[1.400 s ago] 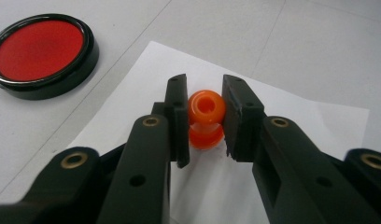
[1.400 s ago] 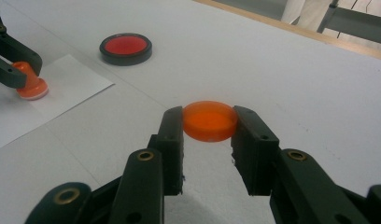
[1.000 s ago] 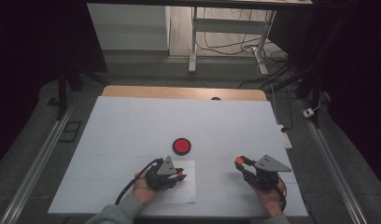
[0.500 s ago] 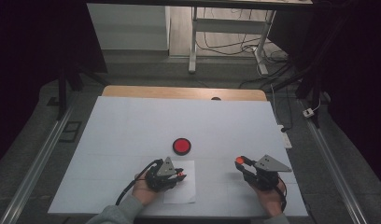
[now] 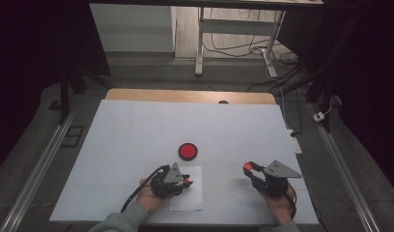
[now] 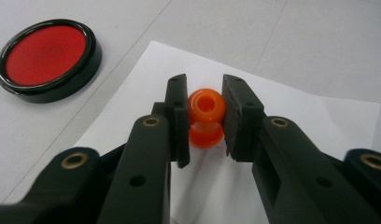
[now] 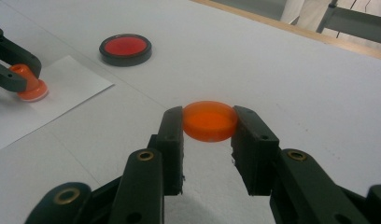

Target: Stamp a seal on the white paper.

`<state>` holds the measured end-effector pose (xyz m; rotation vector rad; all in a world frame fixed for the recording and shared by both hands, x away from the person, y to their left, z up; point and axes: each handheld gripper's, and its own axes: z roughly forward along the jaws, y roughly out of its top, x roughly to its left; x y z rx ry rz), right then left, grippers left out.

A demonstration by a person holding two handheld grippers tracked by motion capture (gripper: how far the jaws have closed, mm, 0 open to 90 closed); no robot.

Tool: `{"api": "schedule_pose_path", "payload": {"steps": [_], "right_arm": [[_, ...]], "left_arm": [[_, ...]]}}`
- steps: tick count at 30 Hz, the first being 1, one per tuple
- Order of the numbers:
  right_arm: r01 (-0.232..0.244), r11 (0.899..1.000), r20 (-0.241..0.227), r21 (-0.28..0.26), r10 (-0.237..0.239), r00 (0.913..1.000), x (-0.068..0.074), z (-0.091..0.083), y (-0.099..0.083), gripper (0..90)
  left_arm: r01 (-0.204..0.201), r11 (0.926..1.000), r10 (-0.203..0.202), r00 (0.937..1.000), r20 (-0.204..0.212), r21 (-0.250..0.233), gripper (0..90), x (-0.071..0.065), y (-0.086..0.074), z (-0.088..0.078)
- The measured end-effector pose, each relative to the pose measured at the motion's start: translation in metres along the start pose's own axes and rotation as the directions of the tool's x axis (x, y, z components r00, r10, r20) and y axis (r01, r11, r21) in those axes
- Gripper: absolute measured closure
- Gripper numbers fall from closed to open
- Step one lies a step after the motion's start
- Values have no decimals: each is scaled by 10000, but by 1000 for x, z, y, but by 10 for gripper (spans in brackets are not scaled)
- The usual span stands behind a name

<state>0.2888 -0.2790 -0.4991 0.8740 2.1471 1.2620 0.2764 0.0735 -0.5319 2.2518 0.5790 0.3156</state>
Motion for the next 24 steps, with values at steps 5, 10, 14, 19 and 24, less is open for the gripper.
{"api": "schedule_pose_path", "payload": {"steps": [5, 10, 14, 19, 24], "right_arm": [[-11, 10000, 5, 4, 11, 10000, 0, 0, 0, 643], [10, 10000, 29, 16, -10, 10000, 0, 0, 0, 643], [-6, 10000, 14, -8, 6, 10000, 0, 0, 0, 643], [-14, 10000, 45, -2, 14, 10000, 0, 0, 0, 643], [-45, 10000, 91, -86, 46, 9999, 0, -1, 1, 643]], "left_arm": [[13, 10000, -13, 9999, 105, 59, 731, 2, 1, 0], [148, 9999, -148, 9998, 136, -13, 731, 2, 0, 0], [179, 9998, -178, 9998, 107, -108, 731, 2, -2, 0], [239, 9996, -237, 9997, 96, -155, 731, 2, -2, 0], [643, 9976, -634, 9973, 383, -245, 728, 7, 1, -2]]}}
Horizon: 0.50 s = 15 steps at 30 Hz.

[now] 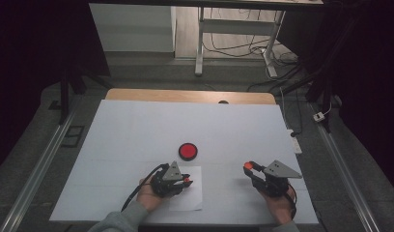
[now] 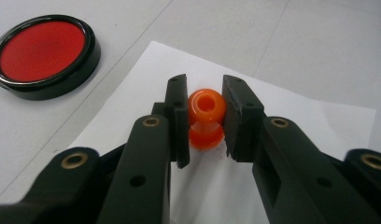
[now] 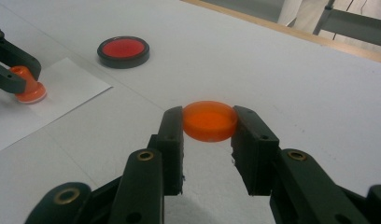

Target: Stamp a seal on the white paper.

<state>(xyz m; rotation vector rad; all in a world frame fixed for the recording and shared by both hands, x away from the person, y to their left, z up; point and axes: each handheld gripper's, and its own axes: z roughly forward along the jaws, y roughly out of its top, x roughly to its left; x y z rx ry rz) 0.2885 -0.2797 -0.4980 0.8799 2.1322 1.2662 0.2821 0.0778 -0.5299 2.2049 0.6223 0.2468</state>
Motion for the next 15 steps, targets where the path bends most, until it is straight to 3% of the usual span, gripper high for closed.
{"api": "schedule_pose_path", "payload": {"steps": [4, 10, 15], "right_arm": [[-7, 10000, -2, 24, 7, 10000, -1, 0, 0, 643], [-15, 10000, -30, 44, 15, 10000, 0, 1, 0, 643], [29, 10000, -40, 59, -29, 10000, 0, 1, 0, 643]], "left_arm": [[584, 9903, -568, 9982, 169, -1260, 727, 7, 14, -19], [820, 9858, -789, 9965, 269, -1466, 727, 12, 16, -29], [1217, 9749, -1118, 9918, 627, -1864, 726, 17, 15, -37]]}}
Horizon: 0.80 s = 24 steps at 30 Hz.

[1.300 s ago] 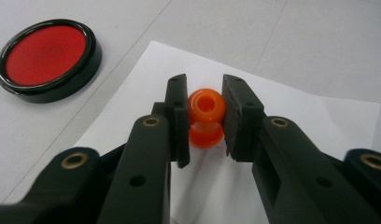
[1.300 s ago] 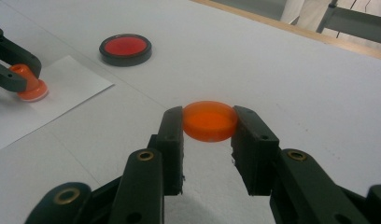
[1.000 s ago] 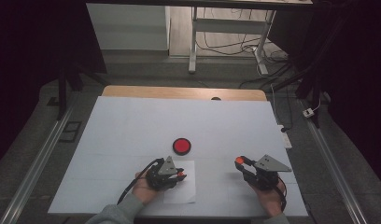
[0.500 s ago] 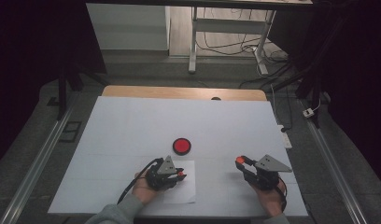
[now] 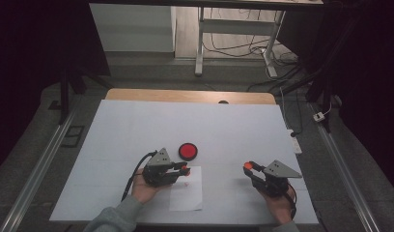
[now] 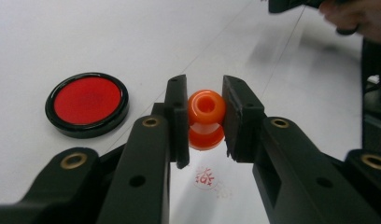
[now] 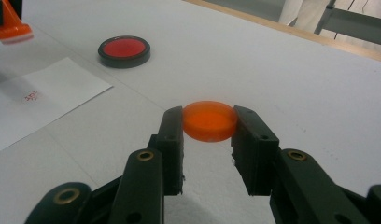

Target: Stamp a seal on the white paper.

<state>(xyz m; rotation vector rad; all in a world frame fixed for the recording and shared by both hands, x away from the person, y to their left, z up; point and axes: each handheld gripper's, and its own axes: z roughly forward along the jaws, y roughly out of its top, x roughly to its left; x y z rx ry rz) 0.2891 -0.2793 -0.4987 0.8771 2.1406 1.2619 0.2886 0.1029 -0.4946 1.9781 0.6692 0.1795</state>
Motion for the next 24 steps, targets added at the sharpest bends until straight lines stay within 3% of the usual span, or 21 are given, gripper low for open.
{"api": "schedule_pose_path", "payload": {"steps": [9, 24], "right_arm": [[24, 10000, -30, 14, -24, 10000, 1, 1, 0, 643], [95, 9999, -50, 88, -94, 9999, 1, 2, -1, 643]], "left_arm": [[152, 9988, -134, 9991, 393, -457, 724, 4, 6, -12], [38, 9971, -17, 9996, 282, -758, 723, 4, 18, -32]]}}
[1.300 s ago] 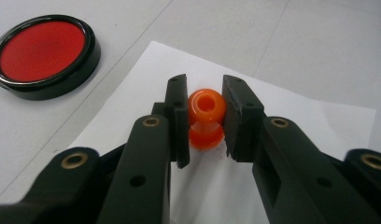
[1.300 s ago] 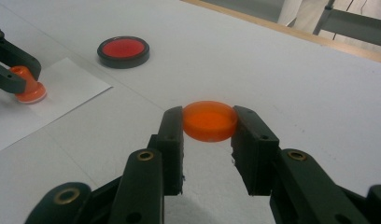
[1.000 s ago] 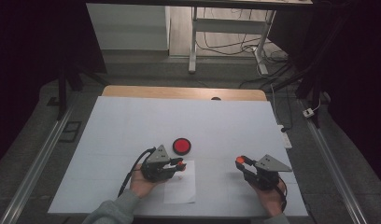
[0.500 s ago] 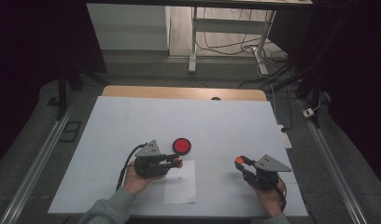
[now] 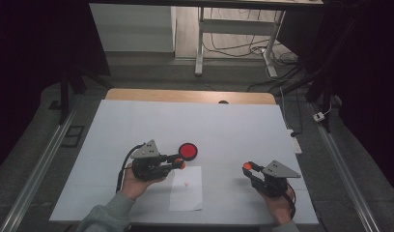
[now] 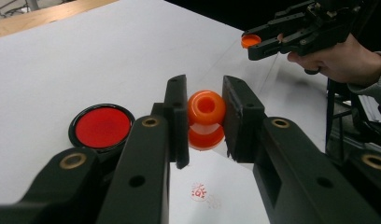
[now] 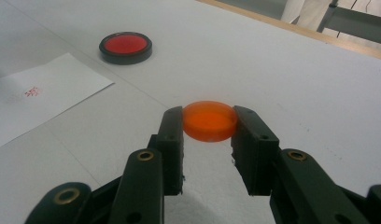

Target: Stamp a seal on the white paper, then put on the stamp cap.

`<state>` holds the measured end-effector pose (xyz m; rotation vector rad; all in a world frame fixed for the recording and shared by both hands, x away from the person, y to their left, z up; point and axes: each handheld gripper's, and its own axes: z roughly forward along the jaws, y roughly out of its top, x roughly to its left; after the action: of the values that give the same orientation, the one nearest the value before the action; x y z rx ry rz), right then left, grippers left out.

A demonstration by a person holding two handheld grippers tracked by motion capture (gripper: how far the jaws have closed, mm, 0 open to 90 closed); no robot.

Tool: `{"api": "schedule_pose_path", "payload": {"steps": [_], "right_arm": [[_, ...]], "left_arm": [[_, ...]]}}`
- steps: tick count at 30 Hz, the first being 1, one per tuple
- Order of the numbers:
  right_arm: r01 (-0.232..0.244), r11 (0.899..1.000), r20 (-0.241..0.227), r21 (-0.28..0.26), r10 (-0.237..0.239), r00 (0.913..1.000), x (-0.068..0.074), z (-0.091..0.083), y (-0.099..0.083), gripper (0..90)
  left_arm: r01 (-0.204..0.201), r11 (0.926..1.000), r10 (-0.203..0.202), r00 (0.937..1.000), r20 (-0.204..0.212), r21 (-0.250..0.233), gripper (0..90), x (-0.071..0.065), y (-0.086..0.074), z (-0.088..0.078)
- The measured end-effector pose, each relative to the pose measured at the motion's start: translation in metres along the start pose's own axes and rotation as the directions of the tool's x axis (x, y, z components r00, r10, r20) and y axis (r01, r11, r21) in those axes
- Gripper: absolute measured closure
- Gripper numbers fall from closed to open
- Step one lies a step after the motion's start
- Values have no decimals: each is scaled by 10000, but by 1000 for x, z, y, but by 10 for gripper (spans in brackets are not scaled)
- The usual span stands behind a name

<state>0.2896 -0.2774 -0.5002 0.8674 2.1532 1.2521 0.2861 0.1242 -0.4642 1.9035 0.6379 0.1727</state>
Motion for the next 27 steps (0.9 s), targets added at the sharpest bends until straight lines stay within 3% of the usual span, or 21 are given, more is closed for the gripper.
{"api": "schedule_pose_path", "payload": {"steps": [16, 27], "right_arm": [[-5, 10000, -23, 29, 5, 10000, -1, 1, -1, 643], [-15, 10000, -59, -40, 15, 10000, 0, 1, 1, 643]], "left_arm": [[-229, 9989, 234, 9997, -118, 417, 723, -1, -1, 5], [-198, 9992, 204, 9997, -147, 343, 723, 0, -2, 5]]}}
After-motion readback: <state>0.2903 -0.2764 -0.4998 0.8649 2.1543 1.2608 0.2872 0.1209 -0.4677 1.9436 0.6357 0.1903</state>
